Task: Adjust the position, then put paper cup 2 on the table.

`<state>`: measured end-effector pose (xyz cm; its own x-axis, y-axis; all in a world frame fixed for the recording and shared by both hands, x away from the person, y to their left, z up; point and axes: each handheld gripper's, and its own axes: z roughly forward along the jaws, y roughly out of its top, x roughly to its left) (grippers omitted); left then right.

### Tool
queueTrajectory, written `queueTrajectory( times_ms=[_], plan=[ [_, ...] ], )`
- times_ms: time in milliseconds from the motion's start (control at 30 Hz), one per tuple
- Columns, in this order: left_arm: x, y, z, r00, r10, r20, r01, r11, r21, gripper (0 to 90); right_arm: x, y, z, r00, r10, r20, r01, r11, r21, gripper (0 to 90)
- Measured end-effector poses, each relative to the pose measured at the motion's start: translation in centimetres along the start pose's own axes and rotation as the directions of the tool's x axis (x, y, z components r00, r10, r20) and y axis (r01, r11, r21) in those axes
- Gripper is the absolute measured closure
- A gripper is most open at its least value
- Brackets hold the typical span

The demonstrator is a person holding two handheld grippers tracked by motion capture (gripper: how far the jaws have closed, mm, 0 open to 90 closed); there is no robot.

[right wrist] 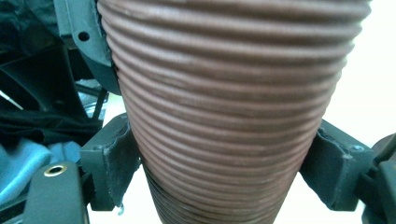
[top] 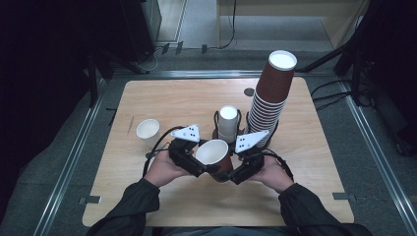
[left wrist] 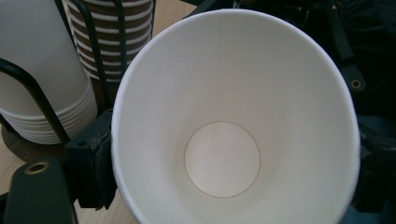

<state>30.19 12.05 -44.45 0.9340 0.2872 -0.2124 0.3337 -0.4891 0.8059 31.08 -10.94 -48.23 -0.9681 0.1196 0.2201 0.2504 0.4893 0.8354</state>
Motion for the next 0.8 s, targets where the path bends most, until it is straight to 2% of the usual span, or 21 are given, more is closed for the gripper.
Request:
queueTrajectory(
  times_ms=[167, 233, 300, 467, 567, 667, 800],
  plan=[
    [0.2, 0.0, -0.2, 0.9999, -0.014, 0.004, 0.014, 0.9999, 0.003, 12.3, 0.0, 0.1, 0.0, 0.9997, 0.023, -0.003, -0.023, 0.9996, 0.018, 18.5],
    [0.3, -0.1, -0.4, 0.9999, -0.015, -0.002, 0.015, 0.9999, 0.002, 12.3, 0.1, 0.1, 0.0, 0.9996, 0.019, 0.021, -0.019, 0.9991, 0.039, 17.0],
    [0.4, -0.1, -0.6, 0.9997, -0.017, -0.016, 0.017, 0.9999, -0.001, 12.3, 0.1, 0.1, -0.1, 0.9983, -0.011, 0.058, 0.006, 0.9972, 0.074, 16.1],
    [0.6, -0.2, -0.9, 0.9993, -0.028, -0.023, 0.028, 0.9996, 0.001, 12.3, 0.2, 0.0, -0.6, 0.9956, -0.003, 0.094, -0.007, 0.9936, 0.112, 15.8],
    [0.8, -0.3, -1.0, 0.9986, -0.026, -0.046, 0.027, 0.9994, 0.020, 12.2, 0.1, 0.1, -1.3, 0.9920, -0.001, 0.126, -0.013, 0.9946, 0.103, 15.8],
    [1.0, -0.5, -1.0, 0.9982, -0.038, -0.045, 0.040, 0.9986, 0.034, 12.2, 0.1, -0.1, -2.2, 0.9904, 0.013, 0.138, -0.027, 0.9948, 0.099, 15.9],
    [1.2, -0.6, -1.0, 0.9968, -0.040, -0.069, 0.044, 0.9975, 0.055, 12.0, 0.1, -0.3, -3.0, 0.9830, 0.019, 0.183, -0.034, 0.9961, 0.082, 16.1]
  ],
)
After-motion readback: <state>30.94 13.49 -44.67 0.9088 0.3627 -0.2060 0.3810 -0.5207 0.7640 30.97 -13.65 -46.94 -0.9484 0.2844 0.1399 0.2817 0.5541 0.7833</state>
